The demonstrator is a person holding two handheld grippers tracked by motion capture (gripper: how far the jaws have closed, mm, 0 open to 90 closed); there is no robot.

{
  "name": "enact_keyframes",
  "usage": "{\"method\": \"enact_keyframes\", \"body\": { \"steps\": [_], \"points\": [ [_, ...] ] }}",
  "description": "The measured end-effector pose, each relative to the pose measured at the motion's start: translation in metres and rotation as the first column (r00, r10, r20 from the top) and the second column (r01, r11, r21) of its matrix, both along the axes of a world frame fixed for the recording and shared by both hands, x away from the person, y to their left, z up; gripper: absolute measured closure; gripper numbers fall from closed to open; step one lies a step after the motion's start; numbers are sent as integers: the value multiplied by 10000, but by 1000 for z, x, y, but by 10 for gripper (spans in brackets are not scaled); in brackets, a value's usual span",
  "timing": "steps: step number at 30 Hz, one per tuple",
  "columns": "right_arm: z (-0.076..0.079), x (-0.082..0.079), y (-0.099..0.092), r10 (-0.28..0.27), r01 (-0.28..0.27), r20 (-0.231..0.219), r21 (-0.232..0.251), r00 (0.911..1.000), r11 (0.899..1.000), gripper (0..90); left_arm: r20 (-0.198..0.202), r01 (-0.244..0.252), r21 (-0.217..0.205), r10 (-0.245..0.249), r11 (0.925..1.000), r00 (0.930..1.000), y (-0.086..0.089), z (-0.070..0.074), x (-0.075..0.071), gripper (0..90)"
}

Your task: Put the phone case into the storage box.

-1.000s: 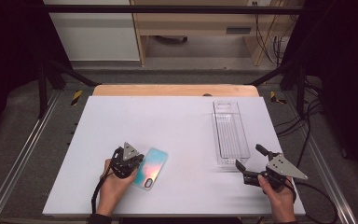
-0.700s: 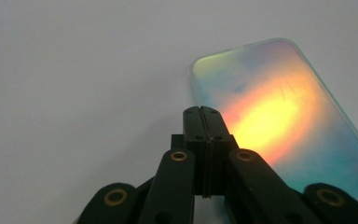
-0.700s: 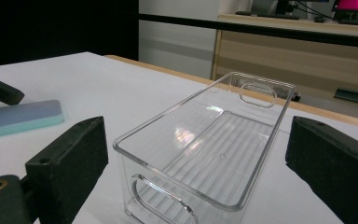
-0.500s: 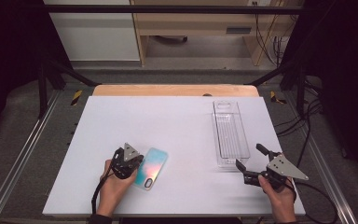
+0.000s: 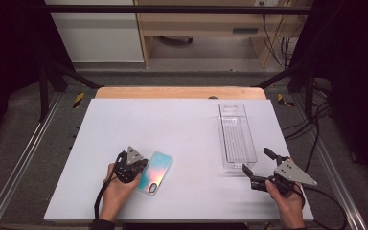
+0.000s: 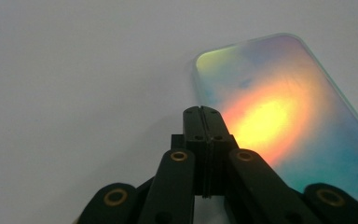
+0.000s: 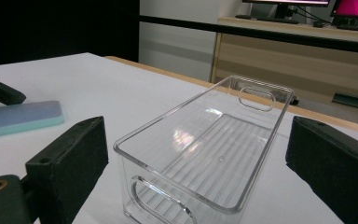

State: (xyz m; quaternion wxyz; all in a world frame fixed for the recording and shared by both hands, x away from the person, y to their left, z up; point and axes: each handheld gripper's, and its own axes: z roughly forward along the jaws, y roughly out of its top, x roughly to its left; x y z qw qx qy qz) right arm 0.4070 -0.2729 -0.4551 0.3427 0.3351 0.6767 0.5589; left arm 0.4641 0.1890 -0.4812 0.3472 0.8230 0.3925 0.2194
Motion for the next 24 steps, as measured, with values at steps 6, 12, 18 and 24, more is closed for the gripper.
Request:
{"method": "enact_keyframes", "body": {
  "steps": [6, 12, 18, 24],
  "points": [
    [0, -1, 1, 49, -50, -13, -137, 10000, 9999, 58, -37, 155, -39, -155, 9999, 9999, -5, -1, 3, 900],
    [-1, -1, 1, 49, -50, -16, -175, 10000, 9998, 58, -44, 480, 146, -479, 9987, 9988, -16, -1, 9, 900],
    [-1, -1, 2, 37, -39, -58, -260, 10000, 9997, 57, -49, 846, 259, -845, 9961, 9964, -28, -1, 9, 900],
    [-1, -2, 3, 58, -59, -62, -282, 10000, 9996, 58, -44, 992, 277, -991, 9947, 9951, -34, -1, 6, 900]
  ]
}}
